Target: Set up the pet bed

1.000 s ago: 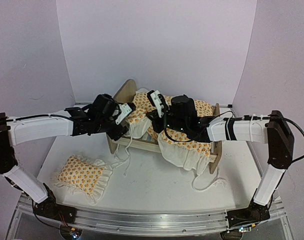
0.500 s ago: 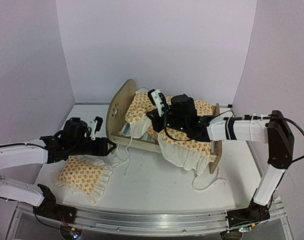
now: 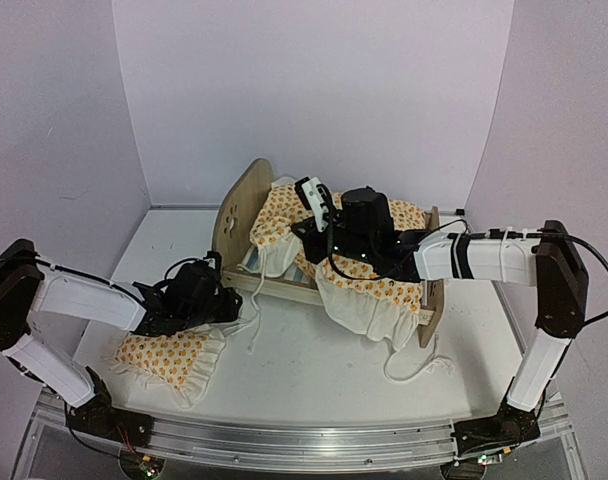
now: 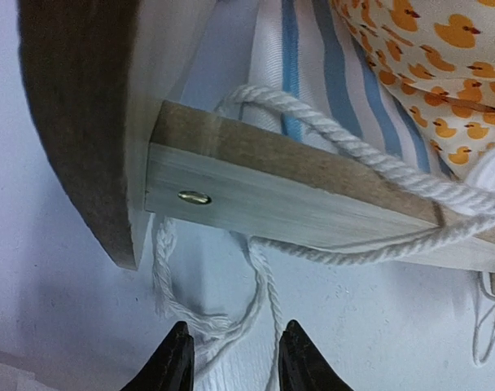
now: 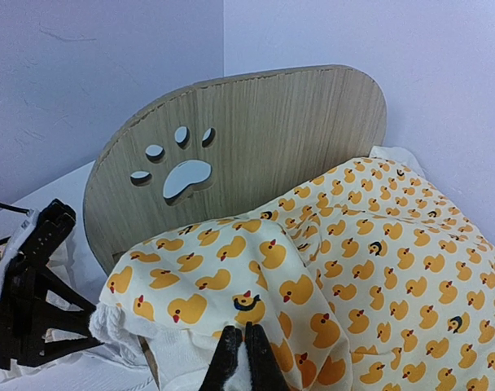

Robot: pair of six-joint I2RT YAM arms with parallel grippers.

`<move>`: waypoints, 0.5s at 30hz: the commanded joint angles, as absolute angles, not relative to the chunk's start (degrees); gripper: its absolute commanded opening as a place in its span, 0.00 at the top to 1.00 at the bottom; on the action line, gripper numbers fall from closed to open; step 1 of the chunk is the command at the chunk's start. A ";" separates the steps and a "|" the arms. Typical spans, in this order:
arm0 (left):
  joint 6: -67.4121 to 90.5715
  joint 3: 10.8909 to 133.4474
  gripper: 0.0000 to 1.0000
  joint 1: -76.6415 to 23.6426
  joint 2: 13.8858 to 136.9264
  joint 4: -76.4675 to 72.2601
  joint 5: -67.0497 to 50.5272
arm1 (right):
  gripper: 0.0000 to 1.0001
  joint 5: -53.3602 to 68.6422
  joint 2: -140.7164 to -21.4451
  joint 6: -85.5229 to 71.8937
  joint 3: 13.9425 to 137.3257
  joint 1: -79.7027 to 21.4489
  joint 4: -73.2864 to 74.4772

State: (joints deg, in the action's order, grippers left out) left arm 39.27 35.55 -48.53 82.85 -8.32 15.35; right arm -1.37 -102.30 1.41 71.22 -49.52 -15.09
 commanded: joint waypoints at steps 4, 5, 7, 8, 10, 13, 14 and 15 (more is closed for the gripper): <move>43.43 37.43 0.64 -49.48 90.25 -13.90 24.34 | 1.00 -0.39 -101.16 0.44 73.92 -49.27 -16.78; 43.76 37.77 0.64 -49.48 91.31 -14.07 23.67 | 1.00 -0.43 -101.08 0.44 73.85 -49.30 -16.79; 44.64 38.36 0.60 -49.48 93.52 -14.43 22.80 | 1.00 -0.69 -100.92 0.44 73.75 -49.28 -16.79; 44.49 38.74 0.59 -49.42 94.67 -14.68 22.66 | 1.00 -0.78 -100.82 0.44 73.66 -49.28 -16.86; 43.09 40.11 0.58 -48.84 96.57 -14.94 21.34 | 1.00 -0.89 -100.77 0.44 73.52 -49.30 -16.96; 42.43 41.95 0.60 -46.85 99.41 -14.99 17.86 | 1.00 -1.17 -100.64 0.44 73.31 -49.30 -17.01; 42.63 42.34 0.61 -46.43 100.22 -15.01 17.38 | 1.00 -1.30 -100.64 0.44 73.30 -49.31 -17.05; 42.48 42.64 0.61 -46.33 100.98 -15.03 17.17 | 1.00 -1.32 -100.71 0.43 73.38 -49.24 -17.05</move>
State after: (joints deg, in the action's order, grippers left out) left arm 43.11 38.87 -48.29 98.50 -12.62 20.43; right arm -0.89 -102.30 1.39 71.24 -49.52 -15.00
